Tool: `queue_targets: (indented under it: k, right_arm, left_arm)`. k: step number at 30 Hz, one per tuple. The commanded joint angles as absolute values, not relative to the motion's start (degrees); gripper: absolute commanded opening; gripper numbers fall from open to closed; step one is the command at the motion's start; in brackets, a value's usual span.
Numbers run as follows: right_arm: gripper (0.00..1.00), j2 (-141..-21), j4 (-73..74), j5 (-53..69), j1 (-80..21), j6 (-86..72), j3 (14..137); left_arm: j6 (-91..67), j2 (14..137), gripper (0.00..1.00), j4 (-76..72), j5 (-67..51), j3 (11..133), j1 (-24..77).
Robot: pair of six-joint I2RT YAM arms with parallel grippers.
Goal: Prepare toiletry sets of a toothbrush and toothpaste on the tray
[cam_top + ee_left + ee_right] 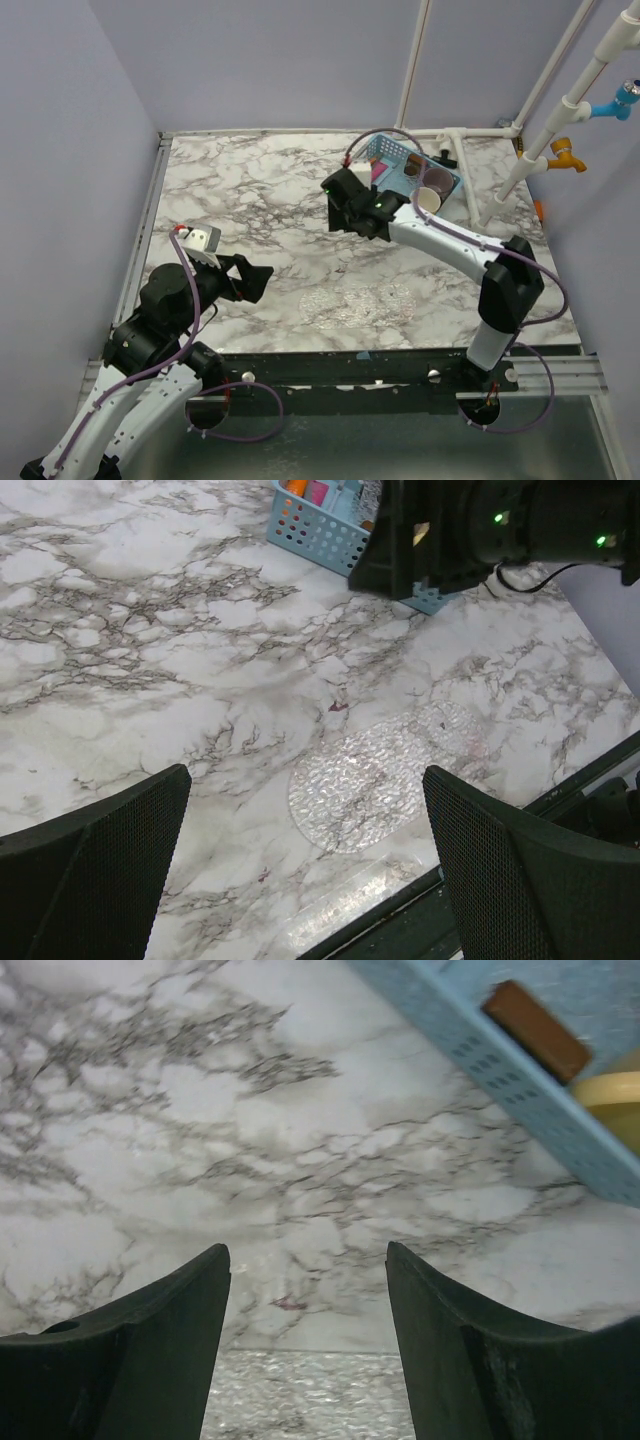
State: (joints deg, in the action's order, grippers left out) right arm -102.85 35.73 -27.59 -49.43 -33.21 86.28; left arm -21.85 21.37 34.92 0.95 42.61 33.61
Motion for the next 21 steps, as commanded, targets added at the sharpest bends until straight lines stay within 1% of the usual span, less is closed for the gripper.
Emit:
queue_targets:
  k: [1, 12, 21]
  right_arm:
    - [0.68, -95.6, 38.5, -33.6, -44.9, -36.3, 82.6]
    - [0.67, -86.3, 42.6, -38.3, -32.1, -40.6, 77.8]
    - [0.65, -84.4, 42.5, -38.0, -22.1, -43.2, 75.3]
  left_arm:
    - [-21.7, 20.9, 0.99, 35.1, 1.7, 42.1, 33.8]
    - [-21.7, 21.2, 0.99, 34.8, 1.0, 42.0, 33.8]
    - [-21.7, 22.0, 0.99, 34.7, 0.2, 42.0, 33.8]
